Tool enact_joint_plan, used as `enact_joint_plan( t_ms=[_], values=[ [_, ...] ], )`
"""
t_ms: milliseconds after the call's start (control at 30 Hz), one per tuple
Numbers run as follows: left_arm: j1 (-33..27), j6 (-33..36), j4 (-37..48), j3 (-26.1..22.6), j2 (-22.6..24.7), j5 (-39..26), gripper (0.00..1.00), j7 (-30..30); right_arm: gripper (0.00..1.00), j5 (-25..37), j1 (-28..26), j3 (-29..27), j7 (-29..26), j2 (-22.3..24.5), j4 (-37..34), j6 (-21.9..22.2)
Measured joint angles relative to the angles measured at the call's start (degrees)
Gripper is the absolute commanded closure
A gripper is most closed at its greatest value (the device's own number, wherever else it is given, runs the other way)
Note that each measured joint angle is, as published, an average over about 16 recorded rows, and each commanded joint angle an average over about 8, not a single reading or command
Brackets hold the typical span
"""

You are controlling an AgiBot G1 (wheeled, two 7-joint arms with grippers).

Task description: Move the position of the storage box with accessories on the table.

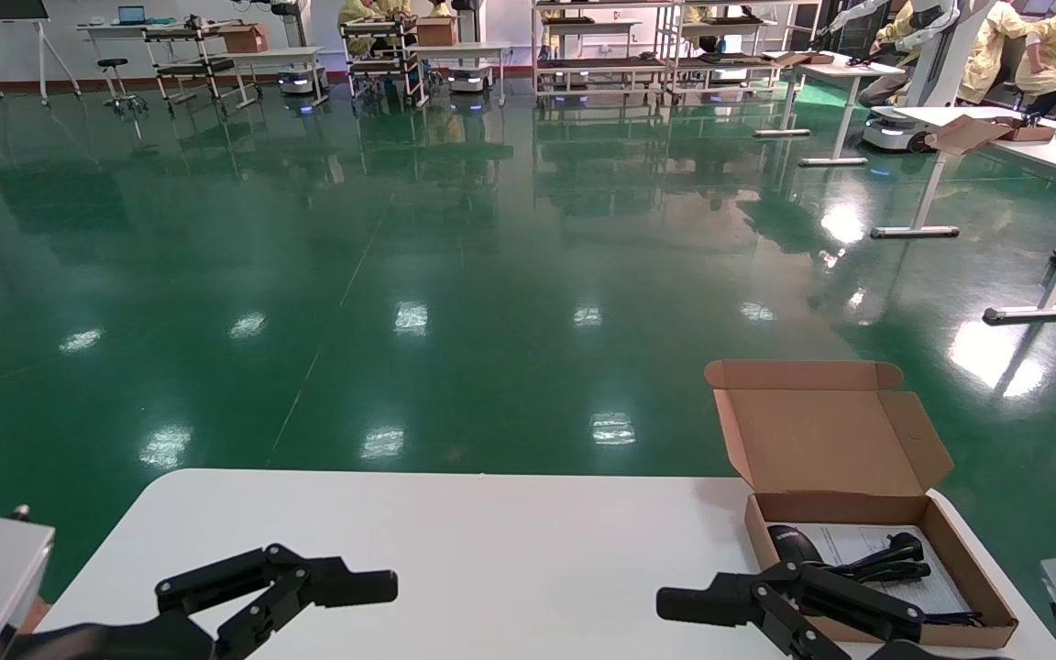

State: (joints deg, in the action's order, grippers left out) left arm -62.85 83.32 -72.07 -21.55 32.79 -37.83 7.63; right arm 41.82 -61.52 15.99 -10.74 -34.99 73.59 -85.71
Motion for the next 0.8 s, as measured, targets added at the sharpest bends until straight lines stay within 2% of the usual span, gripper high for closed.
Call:
enact_joint_plan(
  t_ms=[800],
  values=[
    [0.0, 0.0, 0.0, 0.0, 0.0, 0.0, 0.0, 0.0, 0.0, 0.1, -0.1, 0.1, -0.1, -0.1, -0.1, 0.1]
  ],
)
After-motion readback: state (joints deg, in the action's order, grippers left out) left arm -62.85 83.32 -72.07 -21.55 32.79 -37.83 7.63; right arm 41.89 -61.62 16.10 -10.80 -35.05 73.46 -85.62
